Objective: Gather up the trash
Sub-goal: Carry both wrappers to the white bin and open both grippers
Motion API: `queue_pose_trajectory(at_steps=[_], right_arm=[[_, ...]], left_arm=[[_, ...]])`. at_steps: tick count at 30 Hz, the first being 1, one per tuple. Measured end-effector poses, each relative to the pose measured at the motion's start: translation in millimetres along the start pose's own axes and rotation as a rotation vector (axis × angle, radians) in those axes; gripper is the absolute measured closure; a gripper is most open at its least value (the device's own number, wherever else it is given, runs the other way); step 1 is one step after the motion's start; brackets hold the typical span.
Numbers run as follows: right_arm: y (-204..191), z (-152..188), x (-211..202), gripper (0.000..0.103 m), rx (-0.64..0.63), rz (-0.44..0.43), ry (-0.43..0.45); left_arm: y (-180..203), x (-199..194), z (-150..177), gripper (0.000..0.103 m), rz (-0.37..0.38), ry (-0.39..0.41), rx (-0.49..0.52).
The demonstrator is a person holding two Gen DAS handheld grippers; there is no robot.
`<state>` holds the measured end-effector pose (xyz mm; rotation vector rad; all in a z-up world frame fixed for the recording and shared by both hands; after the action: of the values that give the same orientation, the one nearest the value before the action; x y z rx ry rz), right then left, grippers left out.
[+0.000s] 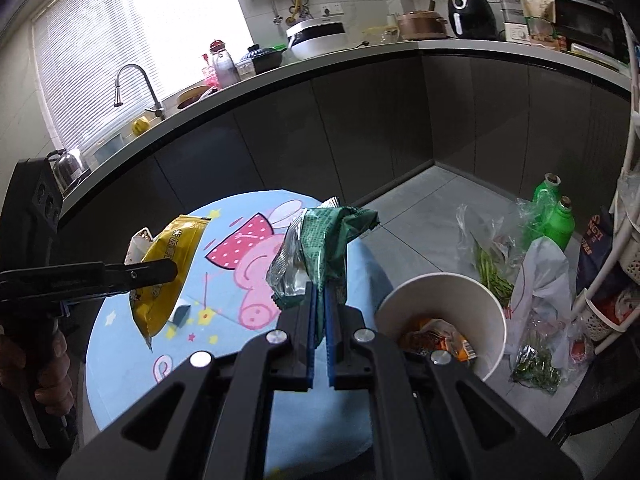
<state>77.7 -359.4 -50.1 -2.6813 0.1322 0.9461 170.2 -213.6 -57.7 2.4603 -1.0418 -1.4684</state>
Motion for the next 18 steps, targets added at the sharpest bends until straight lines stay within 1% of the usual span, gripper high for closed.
queue_pose_trajectory(at_steps=[5,9,12,16,18], right_arm=[[41,6,-4,0.097,0.057,0.051,0.005],[73,18,-2,0.097,0.108,0.089,-0.008],[97,29,4,0.097,0.146,0.110,-0.031],[122,46,17,0.096,0.188,0.131,-0.069],[134,55,25,0.096,0.205,0.140,-0.092]], left_arm=[[35,29,-9,0.094,0.043,-0.029,0.054],[60,49,-17,0.094,0.077,-0.047,0.102],[82,66,-22,0.094,0.103,-0.061,0.139],[104,94,-24,0.093,0.137,-0.100,0.161],[112,110,-24,0.093,0.138,-0.115,0.173]])
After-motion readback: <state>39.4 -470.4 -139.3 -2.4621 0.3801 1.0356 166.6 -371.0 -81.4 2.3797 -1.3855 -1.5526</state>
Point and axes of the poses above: each gripper's, at about its wrist camera, not at the fingertips, and x roughly the way its jaws point, y to its right, z to its underside, the point moved 7 cm from there along x, roughly the way its jaws point, and after that the axes turned 1 degree about -y, right-handed, at the moved point
